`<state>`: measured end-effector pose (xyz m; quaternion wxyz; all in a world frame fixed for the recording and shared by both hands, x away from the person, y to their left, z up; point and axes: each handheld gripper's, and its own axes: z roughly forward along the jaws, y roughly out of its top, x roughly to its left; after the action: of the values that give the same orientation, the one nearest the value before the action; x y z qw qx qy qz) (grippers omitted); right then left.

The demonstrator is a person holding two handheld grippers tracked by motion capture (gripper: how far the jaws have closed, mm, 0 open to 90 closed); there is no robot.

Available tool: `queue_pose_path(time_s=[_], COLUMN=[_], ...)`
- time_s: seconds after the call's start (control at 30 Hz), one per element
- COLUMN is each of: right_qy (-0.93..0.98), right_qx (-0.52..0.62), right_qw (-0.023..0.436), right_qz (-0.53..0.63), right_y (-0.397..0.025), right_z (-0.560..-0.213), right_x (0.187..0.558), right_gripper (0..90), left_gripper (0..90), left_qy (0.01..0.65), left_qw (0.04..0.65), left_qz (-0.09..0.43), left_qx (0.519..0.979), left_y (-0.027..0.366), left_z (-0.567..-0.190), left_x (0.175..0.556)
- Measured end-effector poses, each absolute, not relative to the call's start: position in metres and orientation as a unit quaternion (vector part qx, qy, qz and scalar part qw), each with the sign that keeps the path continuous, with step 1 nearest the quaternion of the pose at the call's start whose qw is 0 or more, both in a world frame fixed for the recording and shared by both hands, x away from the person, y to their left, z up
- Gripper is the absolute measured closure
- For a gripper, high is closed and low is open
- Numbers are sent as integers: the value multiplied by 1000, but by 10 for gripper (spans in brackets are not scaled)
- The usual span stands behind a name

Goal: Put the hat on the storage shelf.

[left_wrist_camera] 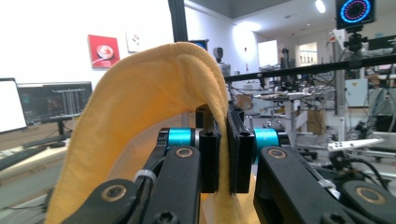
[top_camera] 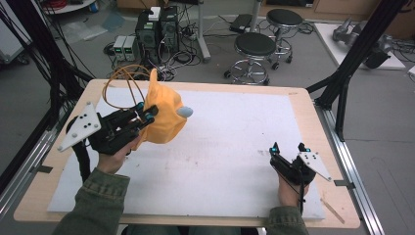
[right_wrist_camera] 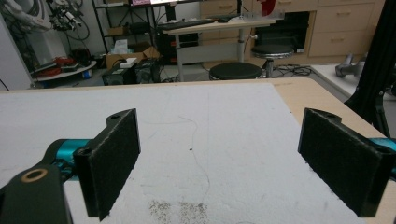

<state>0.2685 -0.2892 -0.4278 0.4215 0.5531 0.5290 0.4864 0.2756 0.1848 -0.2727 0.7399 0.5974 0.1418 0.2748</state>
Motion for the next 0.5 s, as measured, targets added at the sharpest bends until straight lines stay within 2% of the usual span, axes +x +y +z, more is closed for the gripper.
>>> queue_pose_path(time_s=[0.5], right_qy=[527], right_qx=[553], right_qw=[423], right_qz=[487], right_y=[-290], right_z=[-428], right_x=[269], right_gripper=[118], left_gripper=[852], left_qy=[163], left_qw=[748], left_qz=[283], left_qx=[578], left_y=[204], left_z=[-258], left_x=[306])
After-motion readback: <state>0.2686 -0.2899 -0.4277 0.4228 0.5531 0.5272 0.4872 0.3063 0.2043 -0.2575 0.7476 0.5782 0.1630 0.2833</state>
